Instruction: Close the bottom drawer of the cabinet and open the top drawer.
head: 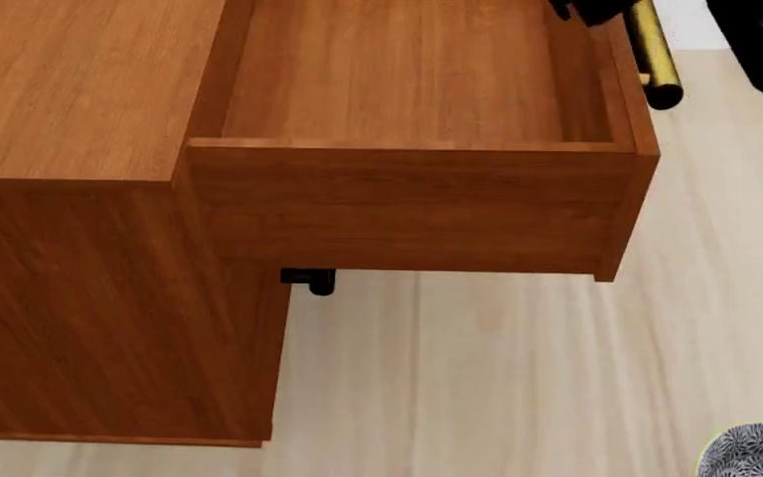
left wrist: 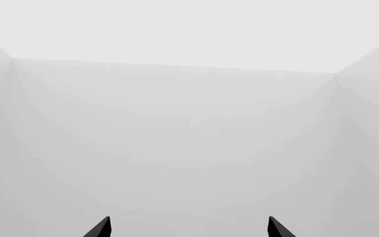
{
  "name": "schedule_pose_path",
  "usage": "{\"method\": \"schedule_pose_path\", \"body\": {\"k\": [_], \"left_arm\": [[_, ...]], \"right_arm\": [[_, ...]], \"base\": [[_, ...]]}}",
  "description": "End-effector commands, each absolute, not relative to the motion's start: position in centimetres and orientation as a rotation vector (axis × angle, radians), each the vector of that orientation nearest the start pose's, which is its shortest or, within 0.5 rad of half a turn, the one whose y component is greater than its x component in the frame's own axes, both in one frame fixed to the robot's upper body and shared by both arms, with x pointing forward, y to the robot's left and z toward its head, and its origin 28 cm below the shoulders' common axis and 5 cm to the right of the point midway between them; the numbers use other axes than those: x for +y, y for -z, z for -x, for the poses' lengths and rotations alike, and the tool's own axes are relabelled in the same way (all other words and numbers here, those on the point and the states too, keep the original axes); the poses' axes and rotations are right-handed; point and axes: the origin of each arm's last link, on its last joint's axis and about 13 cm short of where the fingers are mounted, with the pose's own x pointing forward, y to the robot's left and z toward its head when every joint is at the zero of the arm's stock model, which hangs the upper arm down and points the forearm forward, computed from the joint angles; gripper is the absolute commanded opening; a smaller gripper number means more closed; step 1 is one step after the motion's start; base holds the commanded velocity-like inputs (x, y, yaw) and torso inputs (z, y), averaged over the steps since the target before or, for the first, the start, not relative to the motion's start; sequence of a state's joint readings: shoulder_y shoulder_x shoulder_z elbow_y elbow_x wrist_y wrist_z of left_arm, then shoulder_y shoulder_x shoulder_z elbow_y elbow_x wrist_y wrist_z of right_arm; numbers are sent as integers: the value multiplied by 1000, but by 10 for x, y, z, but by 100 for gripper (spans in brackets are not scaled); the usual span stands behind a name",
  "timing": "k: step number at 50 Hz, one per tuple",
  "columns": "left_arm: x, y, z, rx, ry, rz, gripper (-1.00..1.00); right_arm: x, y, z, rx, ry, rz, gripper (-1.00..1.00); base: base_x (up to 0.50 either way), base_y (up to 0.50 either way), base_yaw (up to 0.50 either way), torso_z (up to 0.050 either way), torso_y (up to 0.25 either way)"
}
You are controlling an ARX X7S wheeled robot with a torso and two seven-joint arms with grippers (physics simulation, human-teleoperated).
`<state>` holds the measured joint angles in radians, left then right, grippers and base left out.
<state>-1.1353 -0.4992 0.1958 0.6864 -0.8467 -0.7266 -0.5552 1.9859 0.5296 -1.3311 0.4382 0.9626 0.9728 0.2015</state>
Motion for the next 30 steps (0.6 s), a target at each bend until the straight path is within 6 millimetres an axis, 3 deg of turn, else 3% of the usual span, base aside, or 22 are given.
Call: {"method": "schedule_pose_path", "body": {"k": [1,14,30], "left_arm": [[214,-353,-227,-831,155,3,100],[214,-353,-227,-833,156,5,100],[210,-353,-228,-833,164,3,100]], "right_arm": [[-160,-419,-340,58,105,641,100],[-177,-435,-319,8,159,568,100],[-203,-425,-295,-10,232,445,100]], "base": [[0,0,0,0,0],[0,0,0,0,0],[0,0,0,0,0]]}}
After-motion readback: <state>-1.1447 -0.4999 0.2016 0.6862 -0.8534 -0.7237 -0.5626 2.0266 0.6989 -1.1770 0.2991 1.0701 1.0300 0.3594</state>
